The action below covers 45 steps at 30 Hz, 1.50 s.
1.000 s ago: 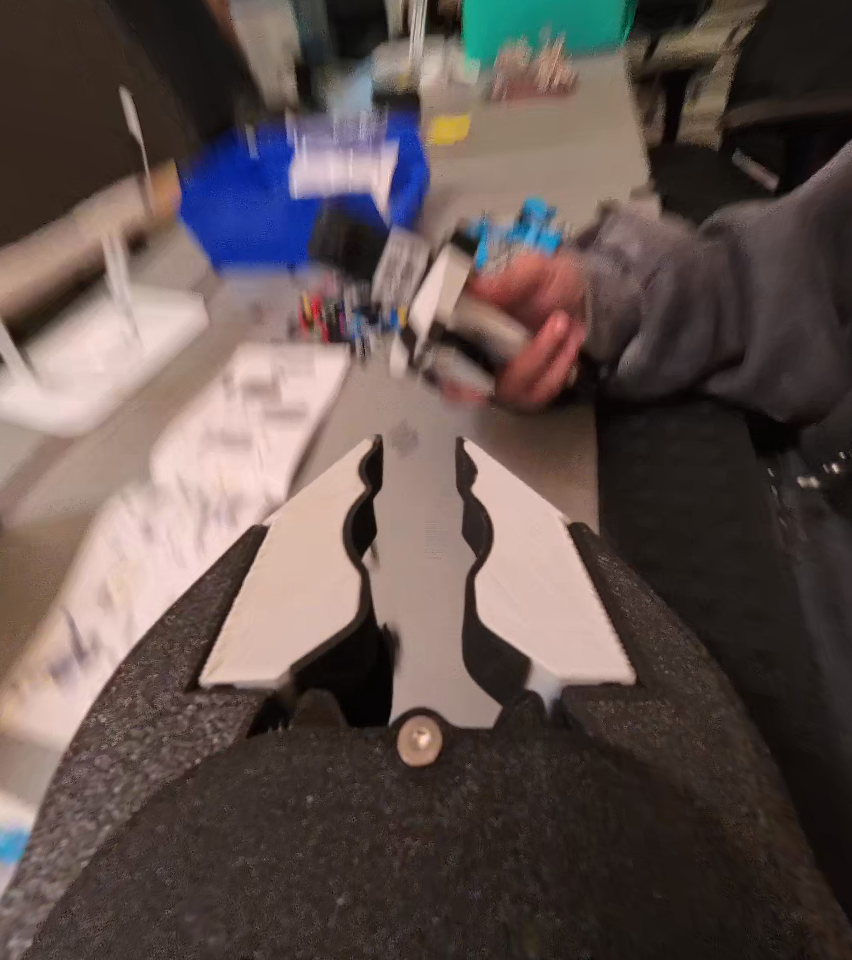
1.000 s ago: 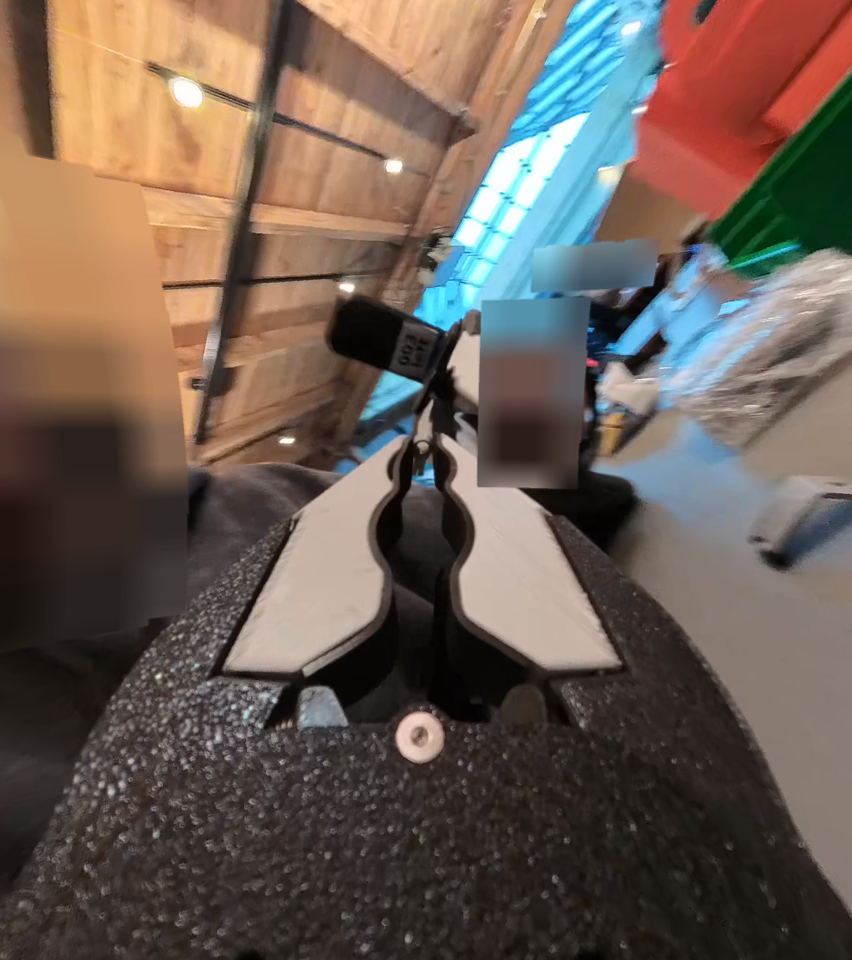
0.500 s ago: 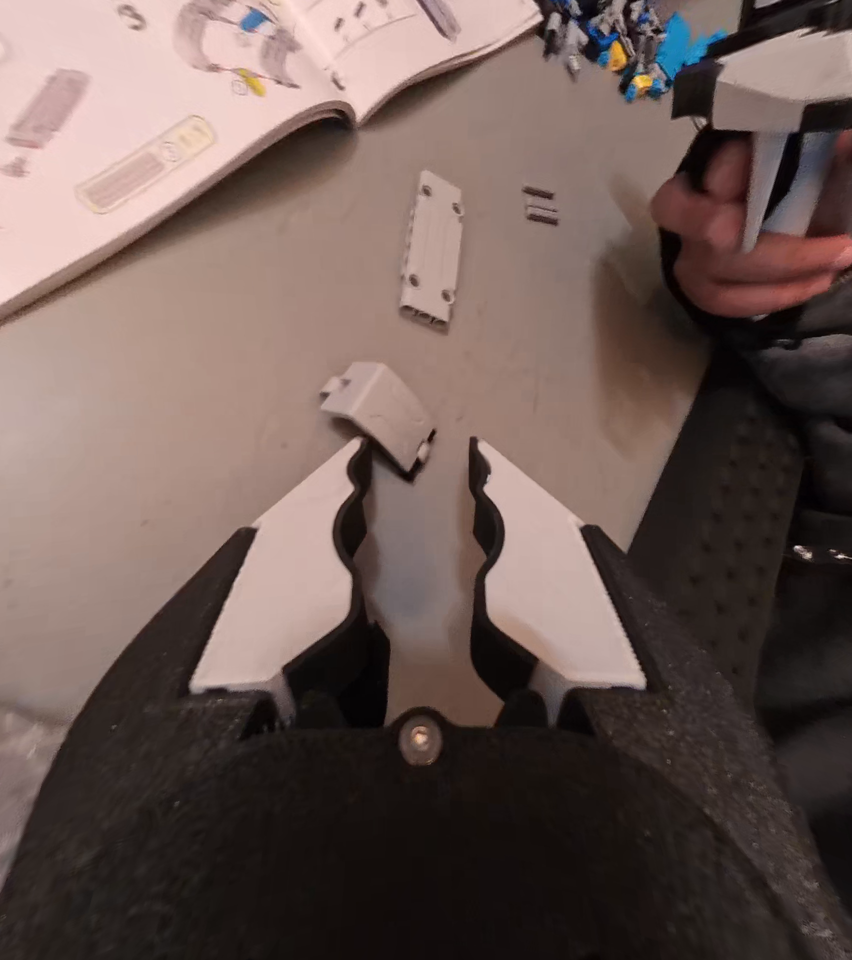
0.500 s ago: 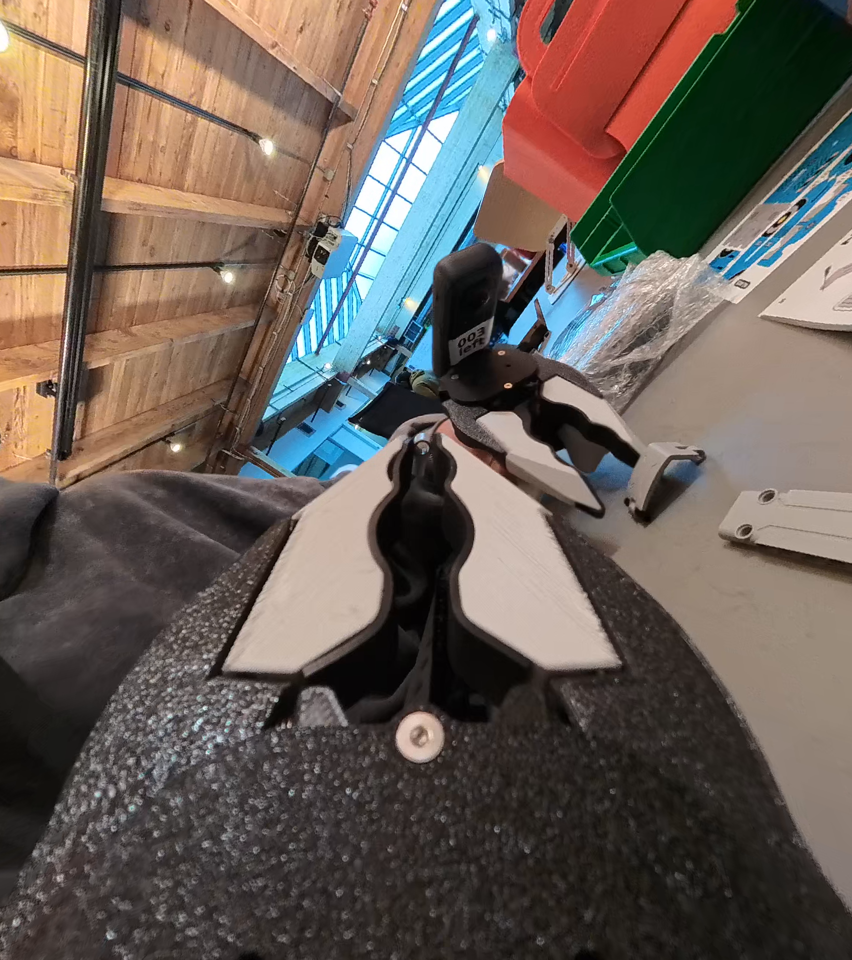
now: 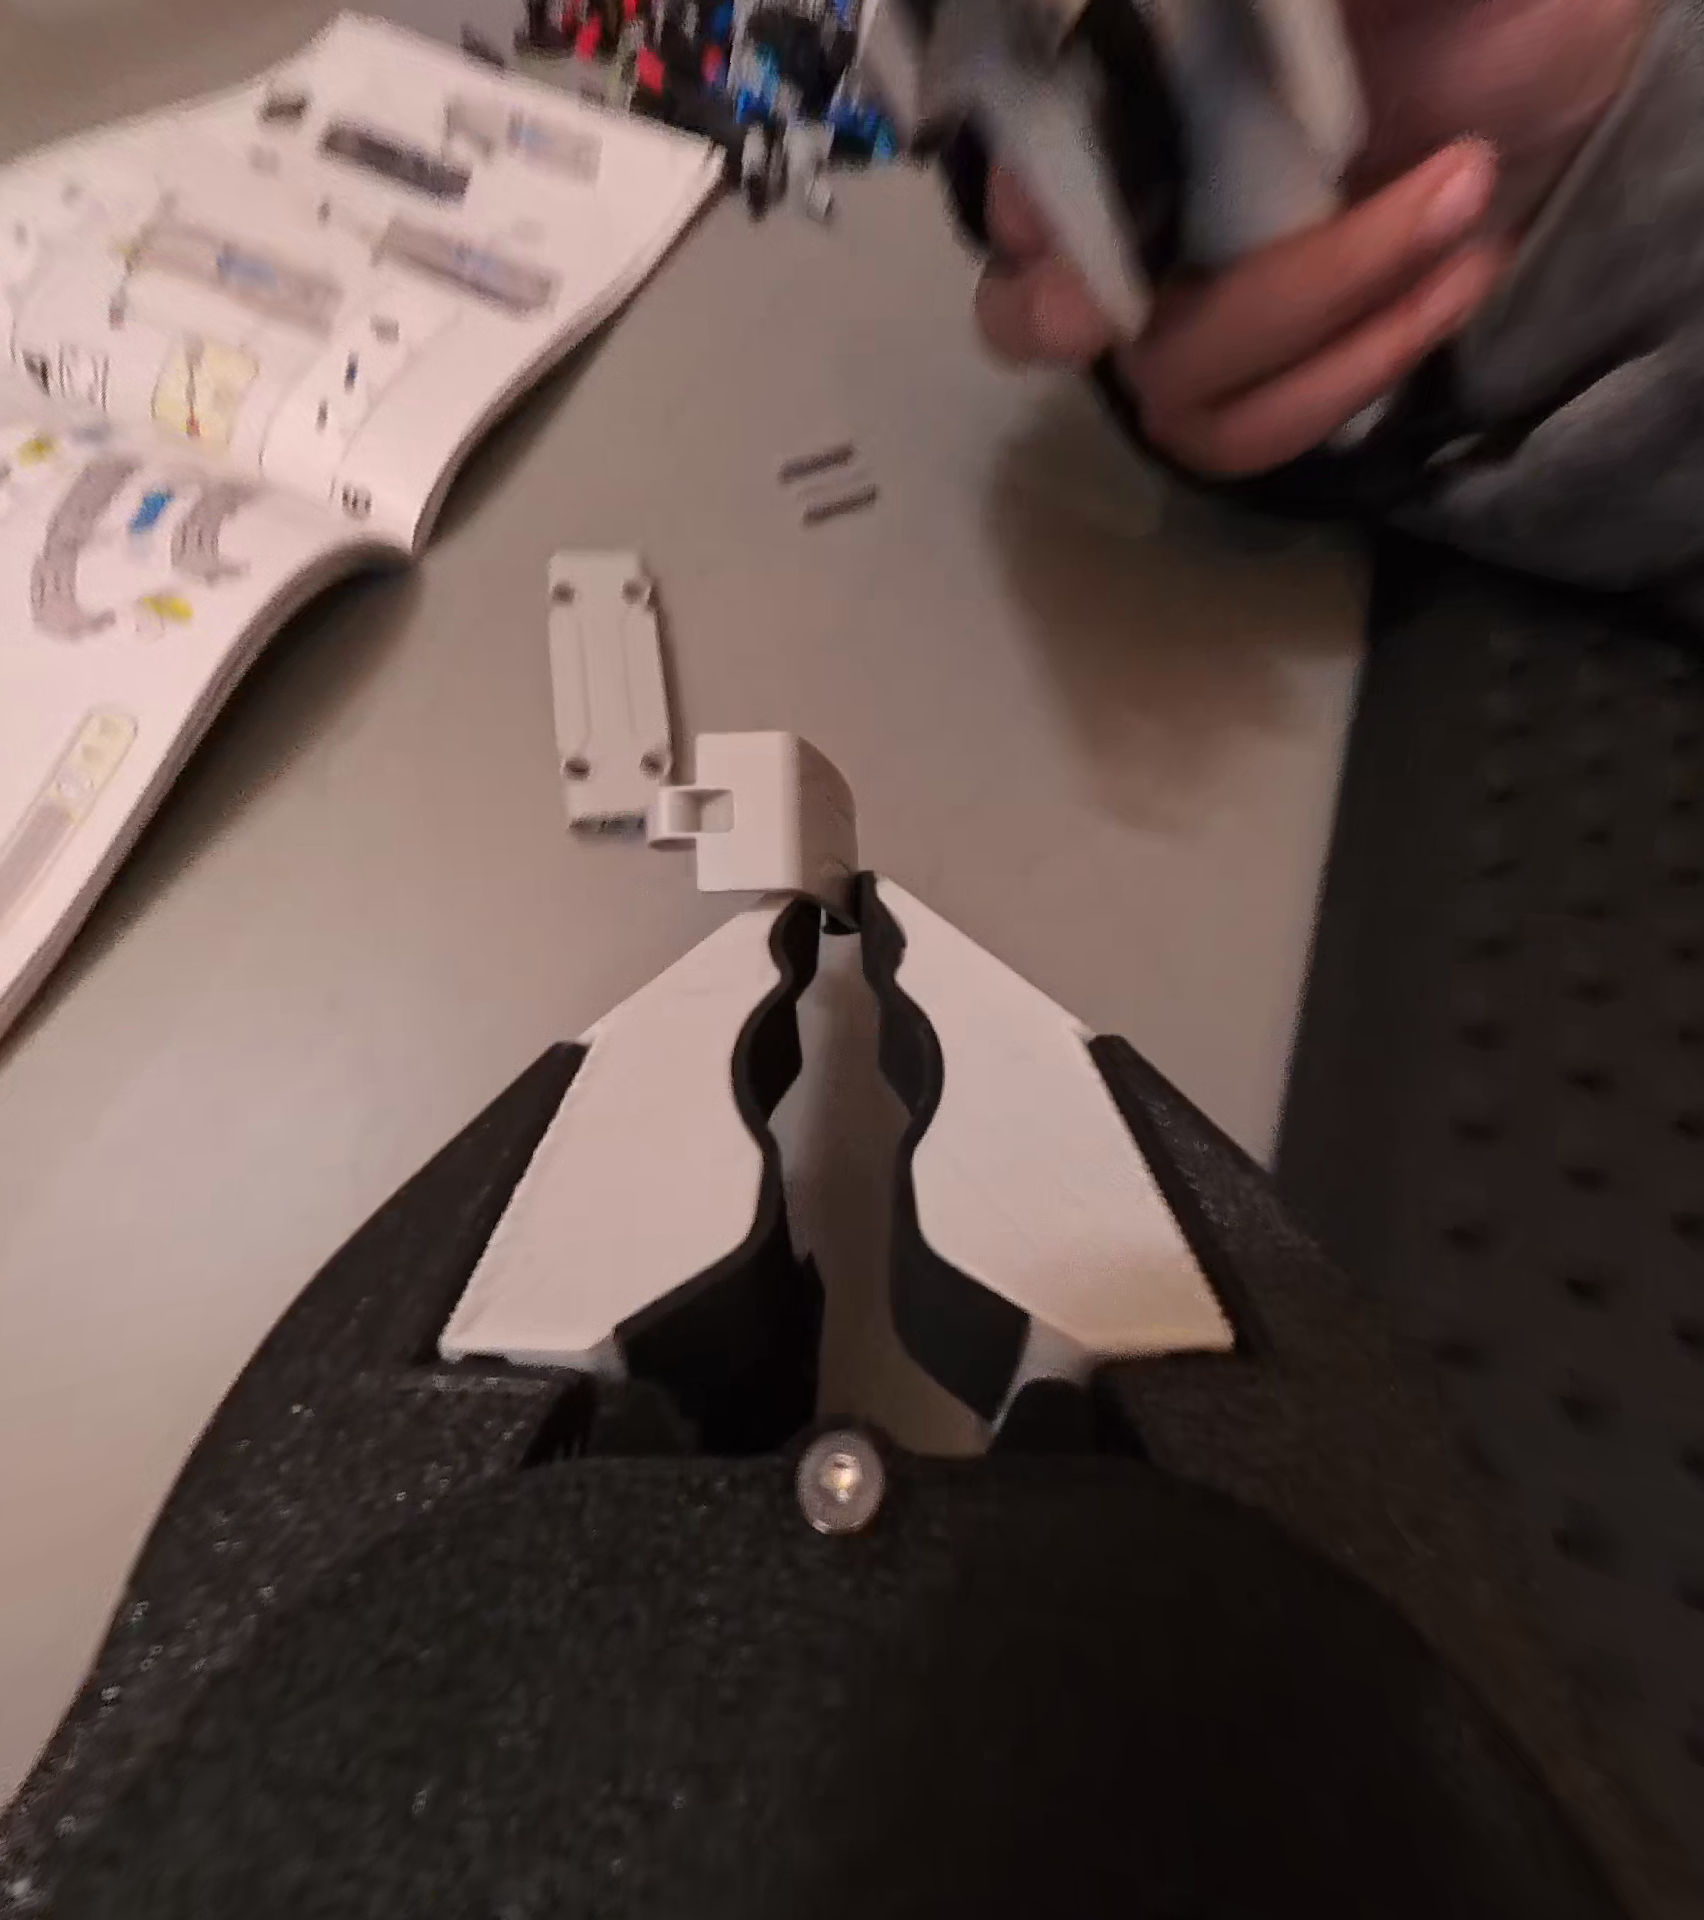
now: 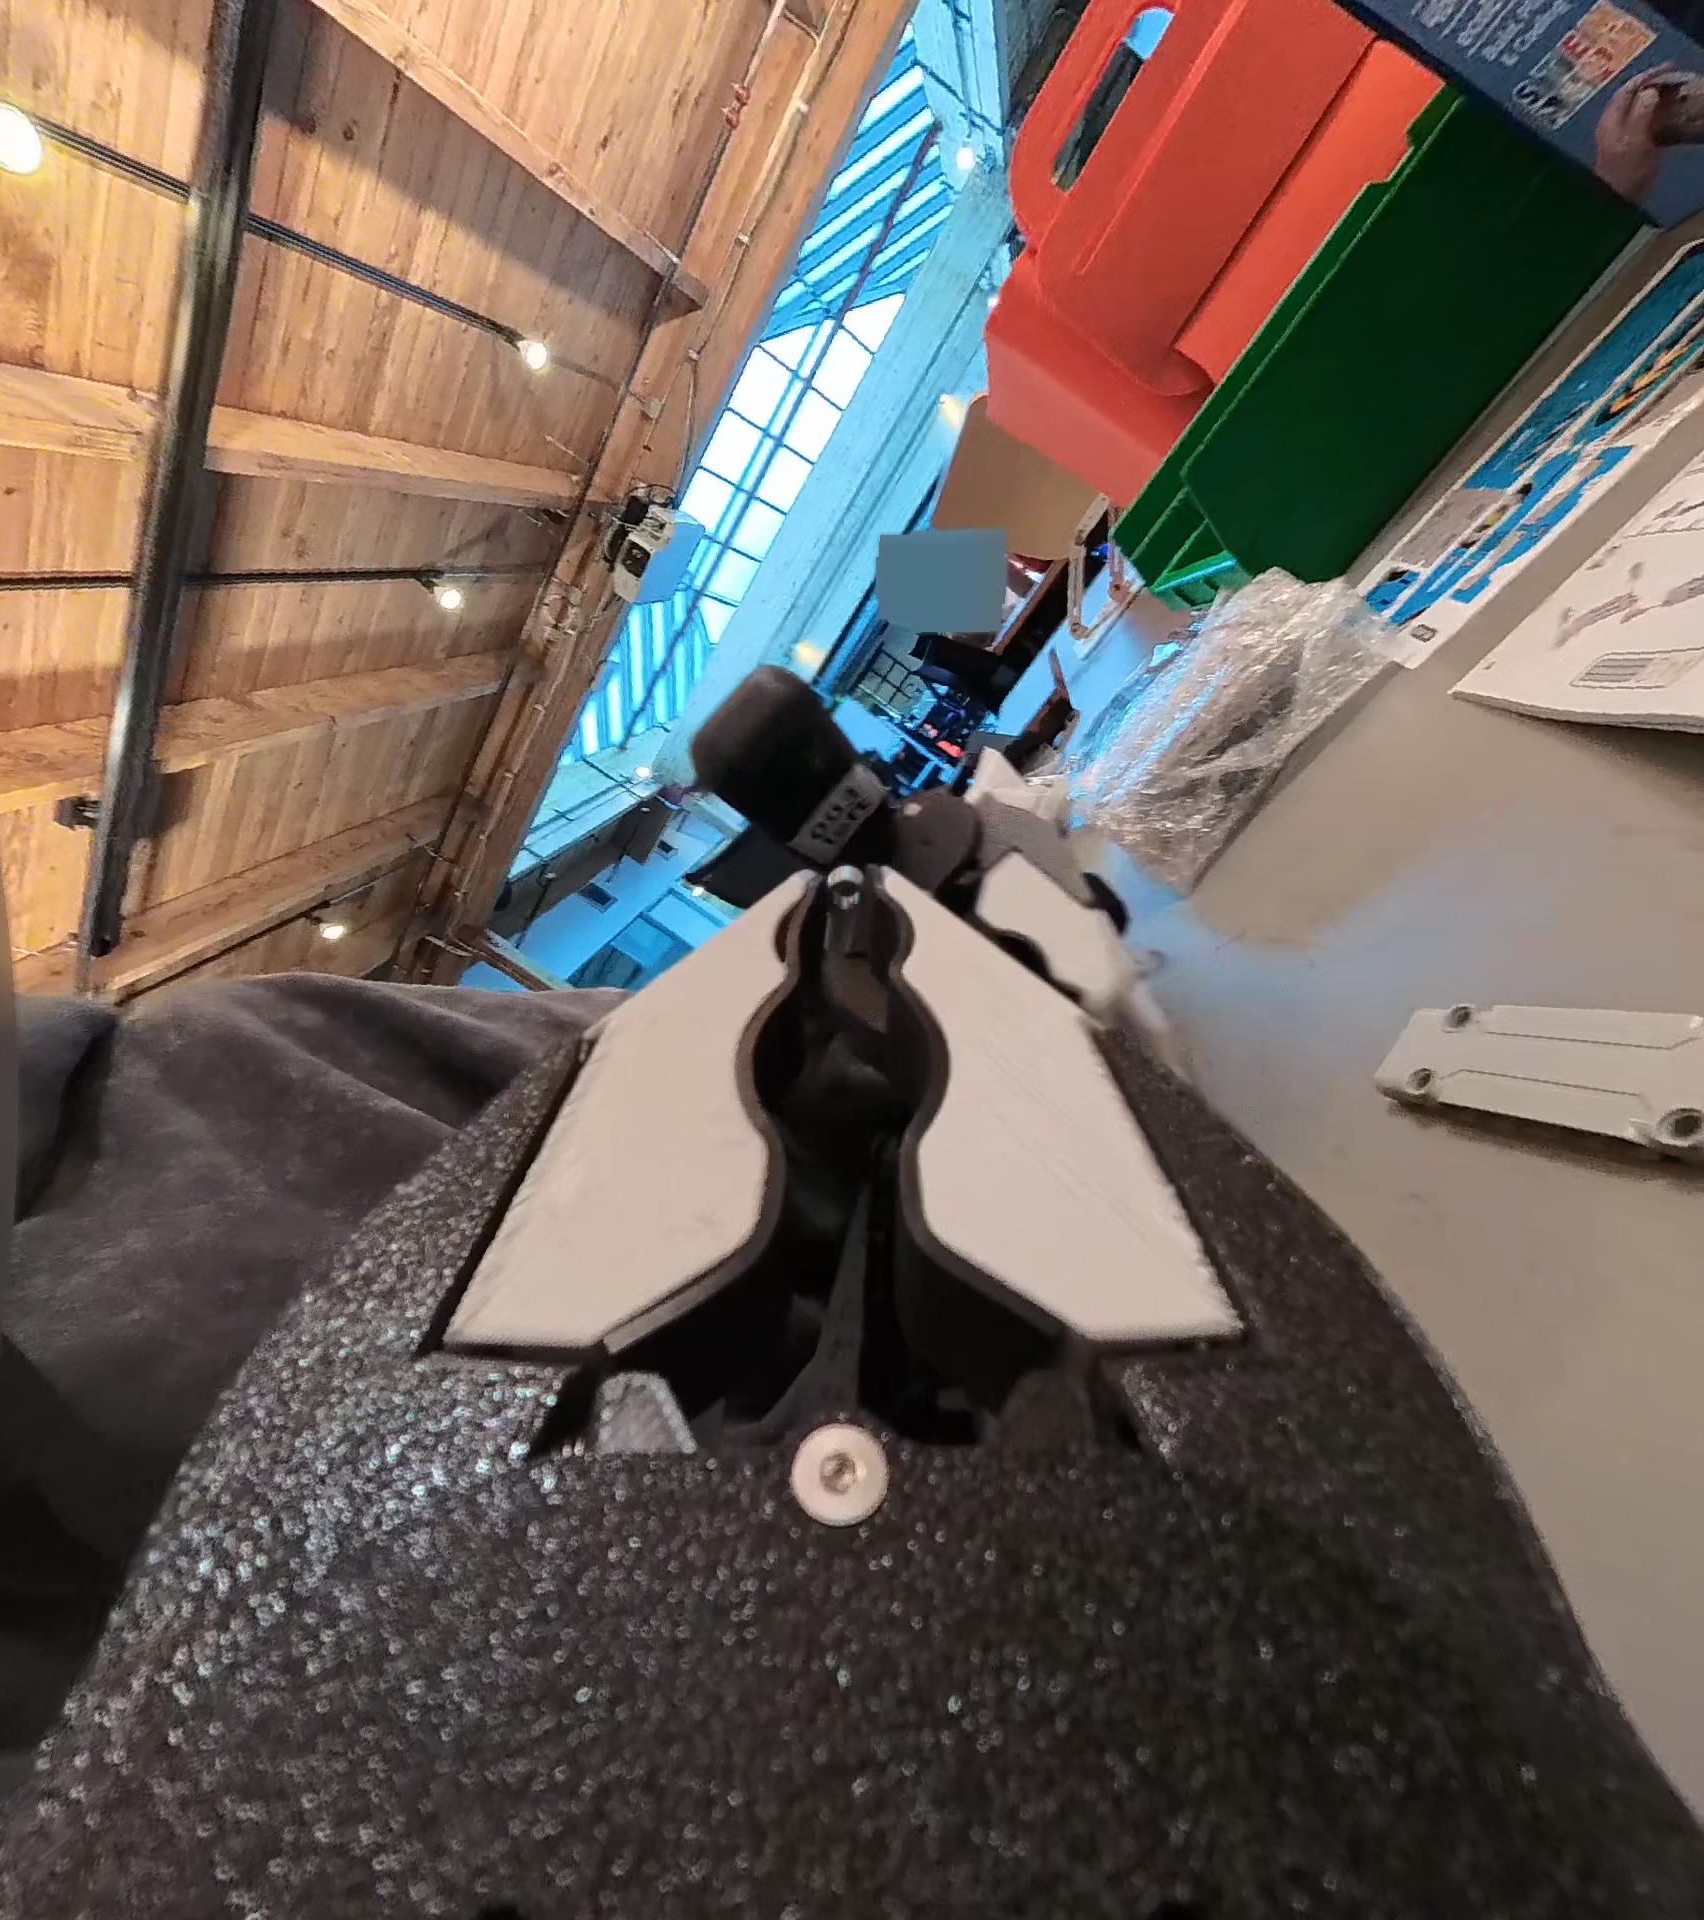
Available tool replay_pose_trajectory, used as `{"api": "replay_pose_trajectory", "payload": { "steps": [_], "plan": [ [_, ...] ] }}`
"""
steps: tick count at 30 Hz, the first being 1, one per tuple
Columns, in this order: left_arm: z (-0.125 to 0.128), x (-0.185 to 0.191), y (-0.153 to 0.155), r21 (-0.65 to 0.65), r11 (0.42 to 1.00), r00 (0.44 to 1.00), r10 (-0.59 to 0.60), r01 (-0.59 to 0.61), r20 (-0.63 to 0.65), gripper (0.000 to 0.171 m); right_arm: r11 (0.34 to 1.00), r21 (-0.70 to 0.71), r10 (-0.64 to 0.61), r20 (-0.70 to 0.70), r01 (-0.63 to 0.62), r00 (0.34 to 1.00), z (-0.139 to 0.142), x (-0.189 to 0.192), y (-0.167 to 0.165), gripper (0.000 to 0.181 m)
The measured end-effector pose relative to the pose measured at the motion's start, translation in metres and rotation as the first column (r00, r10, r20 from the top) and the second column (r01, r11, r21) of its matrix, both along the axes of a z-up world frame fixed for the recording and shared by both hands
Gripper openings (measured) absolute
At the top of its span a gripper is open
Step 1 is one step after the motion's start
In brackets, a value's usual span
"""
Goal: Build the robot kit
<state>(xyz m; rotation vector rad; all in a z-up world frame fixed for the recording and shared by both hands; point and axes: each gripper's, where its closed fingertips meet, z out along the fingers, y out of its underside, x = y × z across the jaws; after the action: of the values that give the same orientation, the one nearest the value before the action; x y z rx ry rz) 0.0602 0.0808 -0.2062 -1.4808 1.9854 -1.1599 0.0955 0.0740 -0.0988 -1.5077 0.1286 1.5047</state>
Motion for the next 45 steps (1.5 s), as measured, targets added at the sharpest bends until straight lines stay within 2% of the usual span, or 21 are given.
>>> {"api": "replay_pose_trajectory", "payload": {
  "steps": [1,3,4,6,8,12,15,23,32,34,37,39,45],
  "plan": [
    [0.013,0.003,-0.004,-0.046,0.999,0.999,0.0,0.002,0.04,0.006,1.0,-0.01,-0.02,0.045,0.02,0.999,-0.004,0.003,0.0,0.006],
    [0.044,0.005,-0.011,-0.148,0.989,0.991,-0.001,0.021,0.134,0.006,0.999,-0.021,-0.036,0.247,0.043,0.968,-0.019,0.006,-0.003,0.006],
    [0.06,0.004,-0.014,-0.21,0.977,0.984,0.004,0.034,0.179,0.006,1.0,0.004,-0.011,0.356,0.011,0.935,-0.023,0.001,-0.01,0.005],
    [0.081,-0.002,-0.02,-0.317,0.946,0.97,0.011,0.069,0.245,0.006,0.993,0.078,0.038,0.488,-0.087,0.872,-0.021,-0.01,-0.026,0.006],
    [0.082,-0.008,-0.026,-0.33,0.938,0.963,-0.011,0.103,0.268,0.006,0.982,0.109,0.066,0.559,-0.153,0.826,-0.023,-0.02,-0.033,0.006],
    [0.066,-0.018,-0.045,-0.306,0.933,0.961,-0.114,0.191,0.251,0.006,0.968,0.086,0.125,0.645,-0.235,0.754,-0.038,-0.039,-0.036,0.006],
    [0.047,-0.019,-0.046,-0.294,0.939,0.973,-0.123,0.178,0.198,0.006,0.961,0.05,0.168,0.673,-0.272,0.72,-0.048,-0.048,-0.04,0.006],
    [0.049,-0.02,-0.047,-0.315,0.929,0.97,-0.132,0.193,0.206,0.006,0.966,0.048,0.144,0.716,-0.254,0.683,-0.055,-0.05,-0.037,0.006],
    [0.047,-0.021,-0.048,-0.34,0.918,0.97,-0.145,0.205,0.193,0.006,0.962,0.053,0.149,0.718,-0.267,0.68,-0.055,-0.053,-0.037,0.006],
    [0.051,-0.02,-0.047,-0.348,0.915,0.968,-0.133,0.203,0.214,0.006,0.964,0.063,0.141,0.703,-0.259,0.697,-0.052,-0.052,-0.036,0.006],
    [0.065,-0.019,-0.047,-0.41,0.885,0.956,-0.113,0.22,0.269,0.005,0.963,0.108,0.127,0.632,-0.249,0.764,-0.035,-0.052,-0.034,0.005],
    [0.061,-0.018,-0.047,-0.384,0.899,0.959,-0.116,0.212,0.258,0.005,0.964,0.089,0.135,0.641,-0.249,0.755,-0.039,-0.052,-0.034,0.006],
    [0.06,-0.02,-0.052,-0.382,0.893,0.955,-0.141,0.236,0.259,0.005,0.956,0.056,0.2,0.589,-0.286,0.783,-0.039,-0.055,-0.038,0.005]
  ]
}}
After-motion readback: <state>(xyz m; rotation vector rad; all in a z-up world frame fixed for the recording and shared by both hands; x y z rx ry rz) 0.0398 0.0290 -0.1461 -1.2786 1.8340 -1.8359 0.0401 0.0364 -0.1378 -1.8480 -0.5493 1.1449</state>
